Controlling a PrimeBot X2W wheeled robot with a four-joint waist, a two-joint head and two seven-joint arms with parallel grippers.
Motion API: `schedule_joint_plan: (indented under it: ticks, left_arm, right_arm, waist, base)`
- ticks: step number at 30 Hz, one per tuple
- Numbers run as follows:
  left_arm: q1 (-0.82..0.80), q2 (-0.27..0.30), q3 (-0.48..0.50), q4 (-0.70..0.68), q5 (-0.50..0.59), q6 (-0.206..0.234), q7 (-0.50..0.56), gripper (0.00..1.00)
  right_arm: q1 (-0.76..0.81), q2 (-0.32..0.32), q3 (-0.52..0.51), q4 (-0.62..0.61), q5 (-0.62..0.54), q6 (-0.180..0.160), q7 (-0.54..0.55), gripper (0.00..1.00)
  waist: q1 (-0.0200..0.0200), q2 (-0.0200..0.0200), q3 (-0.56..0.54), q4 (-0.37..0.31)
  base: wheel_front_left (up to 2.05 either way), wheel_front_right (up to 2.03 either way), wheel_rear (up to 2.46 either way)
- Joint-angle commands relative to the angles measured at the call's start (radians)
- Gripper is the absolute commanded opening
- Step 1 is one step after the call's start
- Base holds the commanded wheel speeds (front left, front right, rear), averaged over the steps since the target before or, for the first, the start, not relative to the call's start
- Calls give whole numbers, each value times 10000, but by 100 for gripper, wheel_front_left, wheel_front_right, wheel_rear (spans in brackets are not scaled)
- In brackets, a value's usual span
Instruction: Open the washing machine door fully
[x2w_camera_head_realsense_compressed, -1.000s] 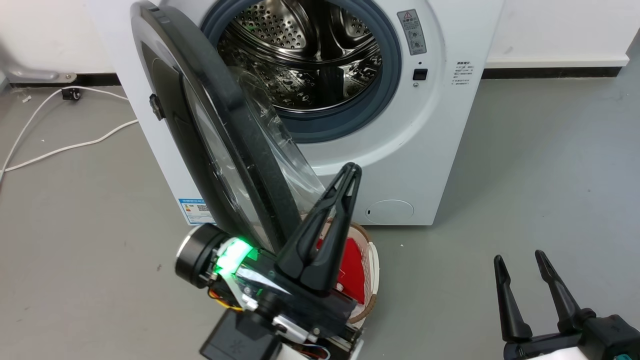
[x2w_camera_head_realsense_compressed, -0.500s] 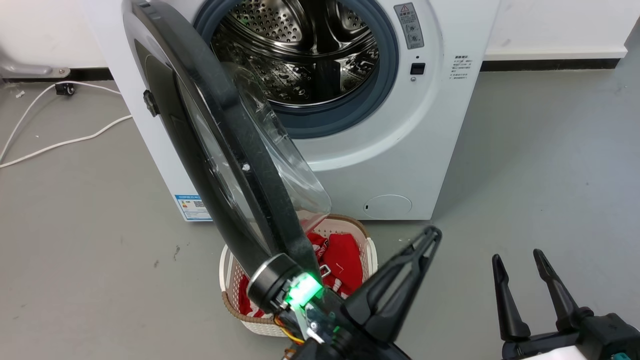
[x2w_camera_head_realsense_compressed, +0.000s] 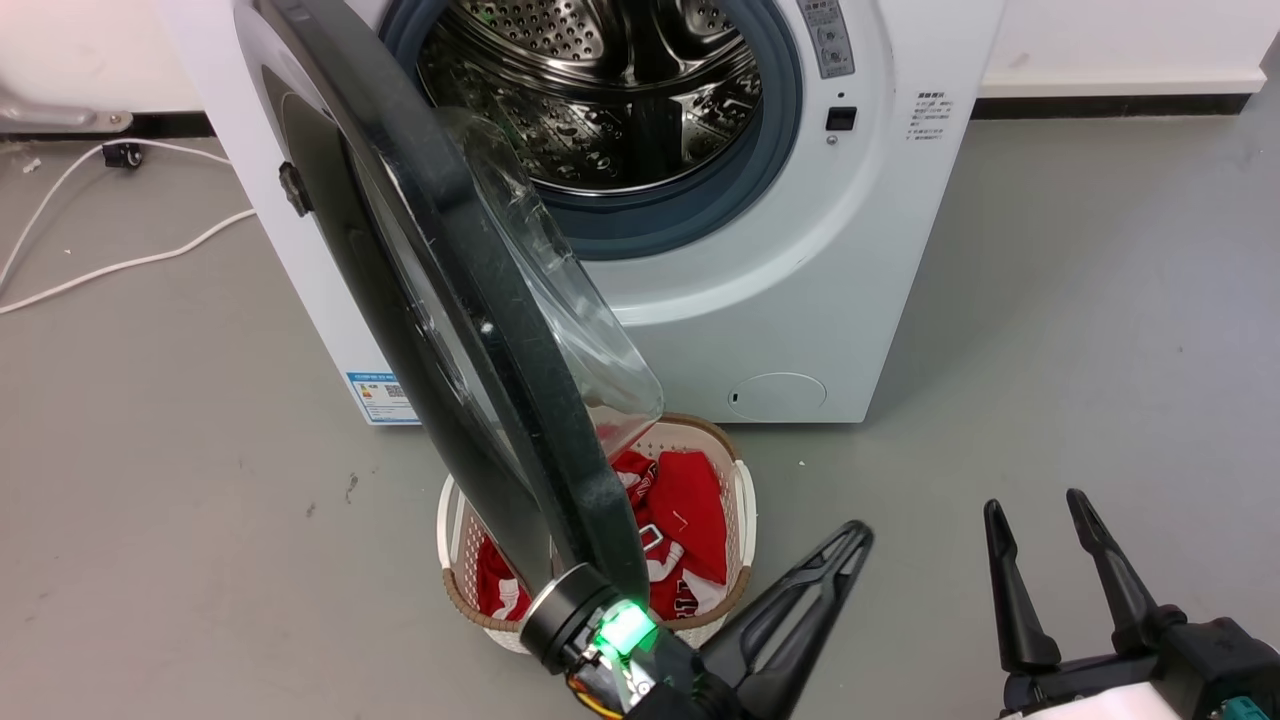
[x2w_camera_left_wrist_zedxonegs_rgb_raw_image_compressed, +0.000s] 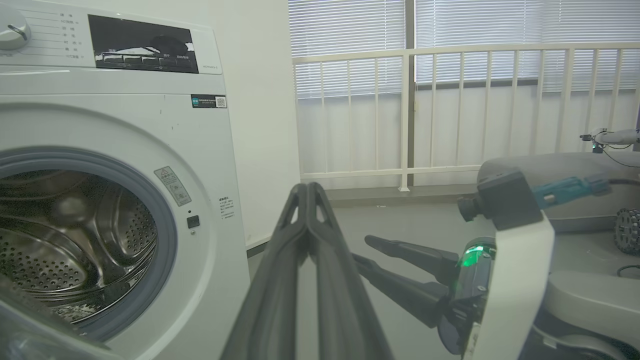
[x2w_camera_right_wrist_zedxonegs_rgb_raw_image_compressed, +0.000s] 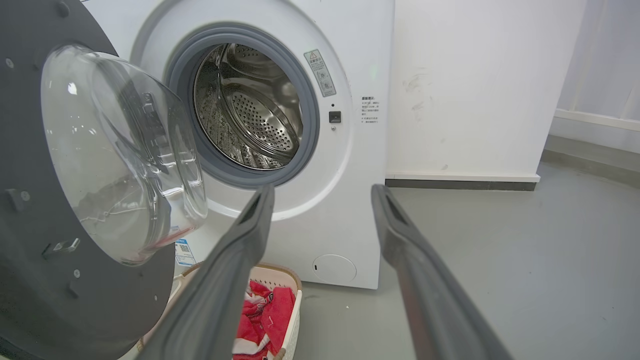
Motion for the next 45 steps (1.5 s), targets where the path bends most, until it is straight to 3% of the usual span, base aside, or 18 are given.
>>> schedule_joint_plan:
  ticks: [1, 23, 45]
  left_arm:
    - [131, 41, 100, 93, 8, 13, -22, 0]
    - [651, 67, 2554, 1988, -231, 203, -12, 0]
    - [1401, 337, 4071, 1895, 45, 559, 23, 0]
  right_arm:
    - [-132, 36, -2, 15, -10, -6, -17, 100]
    - [-281, 36, -97, 120, 67, -6, -17, 100]
    - [-11, 36, 262, 313, 186, -6, -17, 100]
  waist:
    - [0, 0, 38, -3]
    - [0, 0, 303, 74]
    - [0, 0, 216, 1293]
  base:
    - [0, 0, 0]
    - [0, 0, 0]
    - [0, 0, 0]
